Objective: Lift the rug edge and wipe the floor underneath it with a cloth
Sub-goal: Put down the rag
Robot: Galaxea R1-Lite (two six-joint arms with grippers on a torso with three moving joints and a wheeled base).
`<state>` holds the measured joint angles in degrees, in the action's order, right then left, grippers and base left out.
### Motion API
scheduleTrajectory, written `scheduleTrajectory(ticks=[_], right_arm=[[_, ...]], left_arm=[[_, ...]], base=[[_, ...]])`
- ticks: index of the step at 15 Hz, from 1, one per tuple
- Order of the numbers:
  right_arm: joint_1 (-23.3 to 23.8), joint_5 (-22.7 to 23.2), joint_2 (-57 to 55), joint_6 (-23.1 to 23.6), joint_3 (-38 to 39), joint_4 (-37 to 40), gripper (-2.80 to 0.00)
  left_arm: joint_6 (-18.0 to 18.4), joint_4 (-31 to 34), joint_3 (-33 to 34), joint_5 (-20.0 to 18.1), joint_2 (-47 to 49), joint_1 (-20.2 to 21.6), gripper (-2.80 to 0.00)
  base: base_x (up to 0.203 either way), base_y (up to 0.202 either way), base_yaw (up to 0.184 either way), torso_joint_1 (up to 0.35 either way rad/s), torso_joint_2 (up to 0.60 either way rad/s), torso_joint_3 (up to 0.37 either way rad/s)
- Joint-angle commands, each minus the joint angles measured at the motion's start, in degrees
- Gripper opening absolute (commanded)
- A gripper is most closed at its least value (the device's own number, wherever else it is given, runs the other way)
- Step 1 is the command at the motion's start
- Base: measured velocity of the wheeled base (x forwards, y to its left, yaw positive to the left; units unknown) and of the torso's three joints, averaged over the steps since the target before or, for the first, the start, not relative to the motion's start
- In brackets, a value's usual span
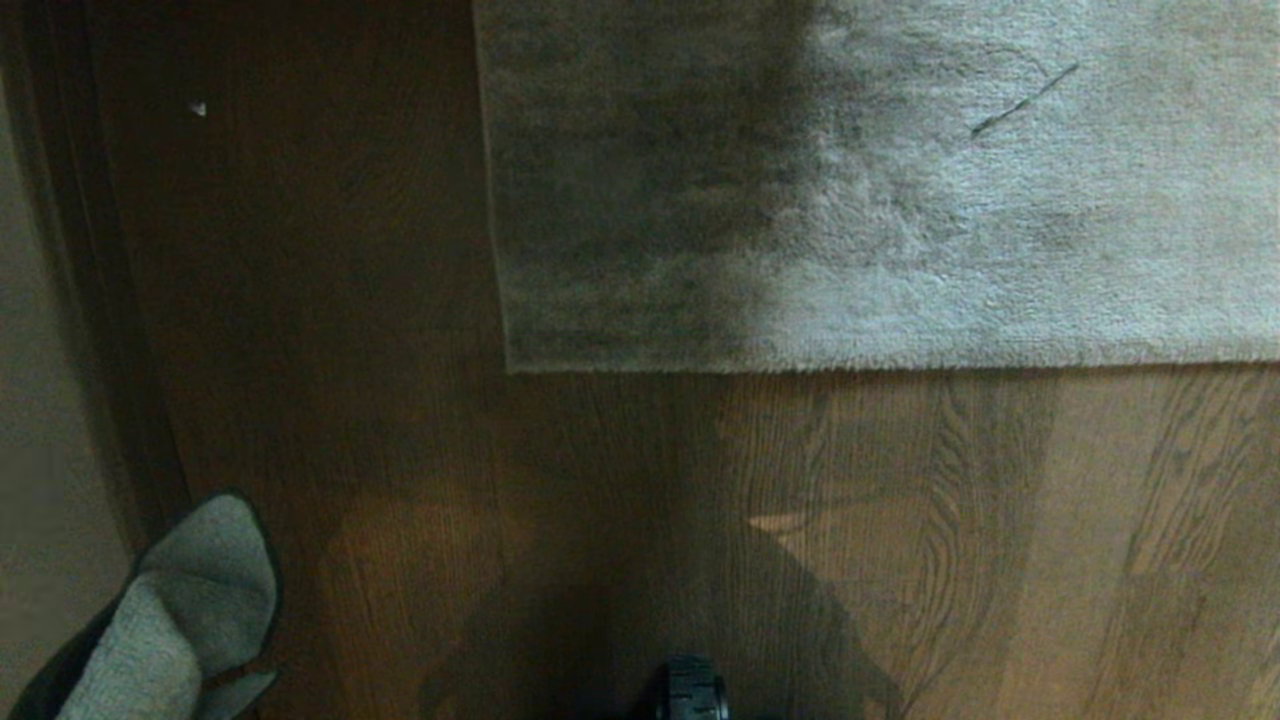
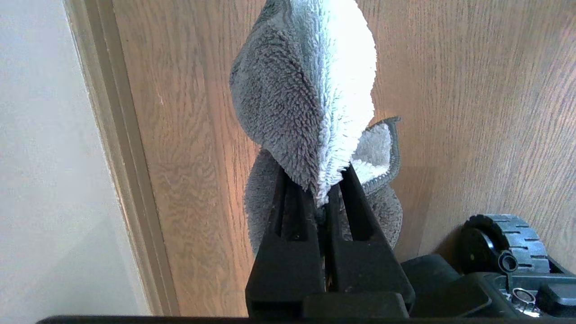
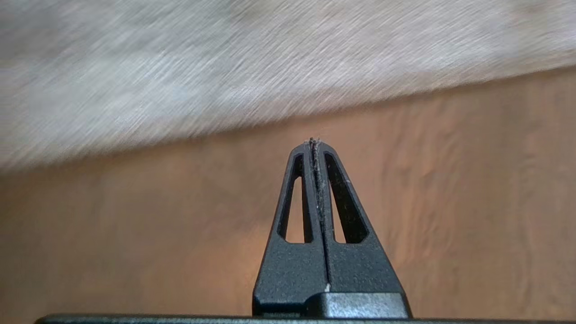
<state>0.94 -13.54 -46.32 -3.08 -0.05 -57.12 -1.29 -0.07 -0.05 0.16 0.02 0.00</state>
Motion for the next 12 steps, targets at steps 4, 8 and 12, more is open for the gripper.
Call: scheduleTrajectory(ticks=[4, 8, 12], right_arm=[[-0.57, 9.84, 33.22, 0.02, -3.65, 36.17, -2.80], [-1.08, 12.93, 46.32, -0.04, -5.46, 58.36, -2.80], [-1.11, 13.03, 46.32, 1.42, -1.46, 58.23, -2.80]], left_arm=[[-0.03, -0.01, -0.04, 0.02, -0.02, 0.09, -2.80], [-0.03, -0.01, 0.05, 0.02, -0.02, 0.00, -2.80], [-0.03, -0.01, 0.05, 0.02, -0.02, 0.09, -2.80]], base=[[0.000, 0.000, 0.000, 0.000, 0.00, 0.000], [0.000, 0.000, 0.000, 0.000, 0.00, 0.000], [0.000, 0.000, 0.000, 0.000, 0.00, 0.000]])
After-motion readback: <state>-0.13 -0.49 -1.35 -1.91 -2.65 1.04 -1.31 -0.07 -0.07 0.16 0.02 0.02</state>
